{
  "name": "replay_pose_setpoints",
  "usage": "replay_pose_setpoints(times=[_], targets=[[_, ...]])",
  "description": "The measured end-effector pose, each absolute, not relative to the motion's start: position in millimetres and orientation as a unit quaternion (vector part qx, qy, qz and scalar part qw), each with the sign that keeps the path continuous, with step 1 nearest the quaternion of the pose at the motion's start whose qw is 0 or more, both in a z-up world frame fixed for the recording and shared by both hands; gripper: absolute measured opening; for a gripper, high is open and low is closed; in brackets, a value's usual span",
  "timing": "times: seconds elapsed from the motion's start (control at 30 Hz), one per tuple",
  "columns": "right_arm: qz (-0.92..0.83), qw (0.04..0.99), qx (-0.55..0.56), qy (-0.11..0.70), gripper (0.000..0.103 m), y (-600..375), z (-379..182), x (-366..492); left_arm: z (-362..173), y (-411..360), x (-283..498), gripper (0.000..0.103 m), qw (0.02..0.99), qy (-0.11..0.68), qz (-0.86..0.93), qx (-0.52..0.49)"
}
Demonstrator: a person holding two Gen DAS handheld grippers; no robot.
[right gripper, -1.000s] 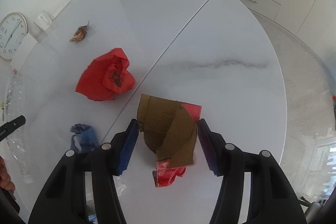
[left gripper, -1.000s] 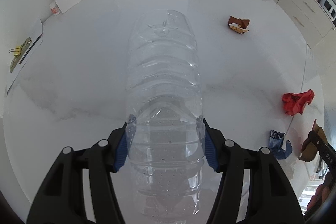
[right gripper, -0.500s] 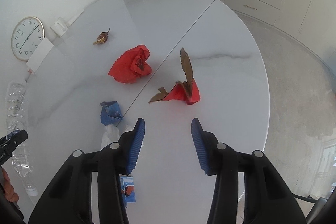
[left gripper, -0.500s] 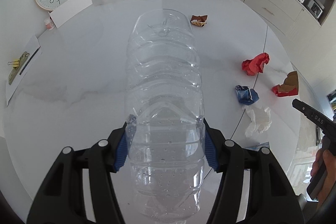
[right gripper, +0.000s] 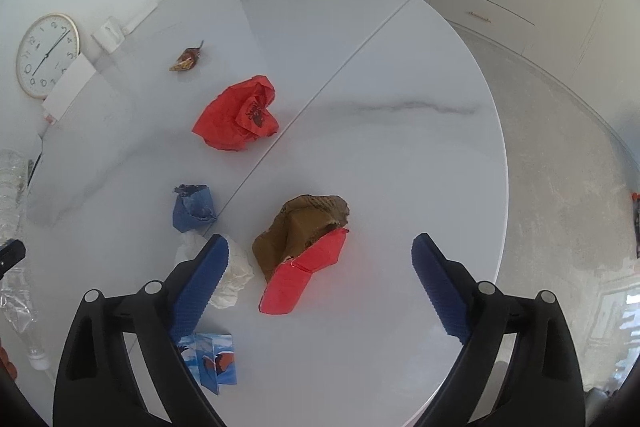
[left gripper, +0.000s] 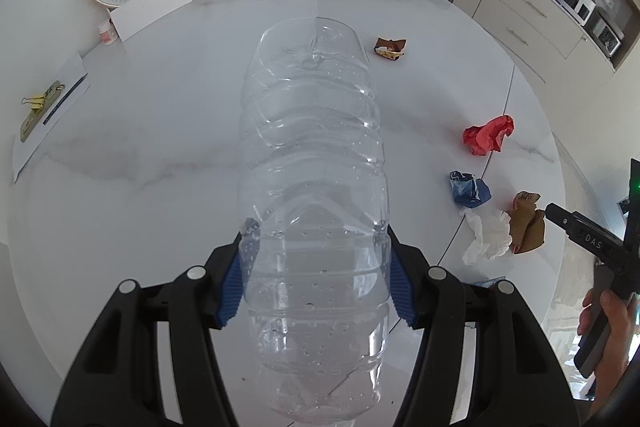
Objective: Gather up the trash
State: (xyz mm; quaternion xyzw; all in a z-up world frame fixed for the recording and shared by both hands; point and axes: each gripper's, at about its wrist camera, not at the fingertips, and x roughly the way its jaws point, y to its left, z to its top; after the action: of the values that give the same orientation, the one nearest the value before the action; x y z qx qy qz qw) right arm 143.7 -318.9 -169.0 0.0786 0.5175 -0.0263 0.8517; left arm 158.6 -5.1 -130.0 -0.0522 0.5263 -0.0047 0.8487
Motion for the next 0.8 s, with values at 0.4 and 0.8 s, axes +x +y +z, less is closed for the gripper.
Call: replay_pose_setpoints(times=[0.4, 0.8], targets=[[-0.135, 0.817, 0.156, 0.538, 0.092, -299.4, -217.2, 166.6, -134.4, -3.3, 170.1, 0.058, 0.848, 0.527, -0.026, -0.049], [-0.164, 0.811, 0.151, 0.541, 0.059, -294.8, -227.4, 174.0, -157.1, -11.7, 193.5, 0.058, 0.838, 0.539, -0.082, -0.019]])
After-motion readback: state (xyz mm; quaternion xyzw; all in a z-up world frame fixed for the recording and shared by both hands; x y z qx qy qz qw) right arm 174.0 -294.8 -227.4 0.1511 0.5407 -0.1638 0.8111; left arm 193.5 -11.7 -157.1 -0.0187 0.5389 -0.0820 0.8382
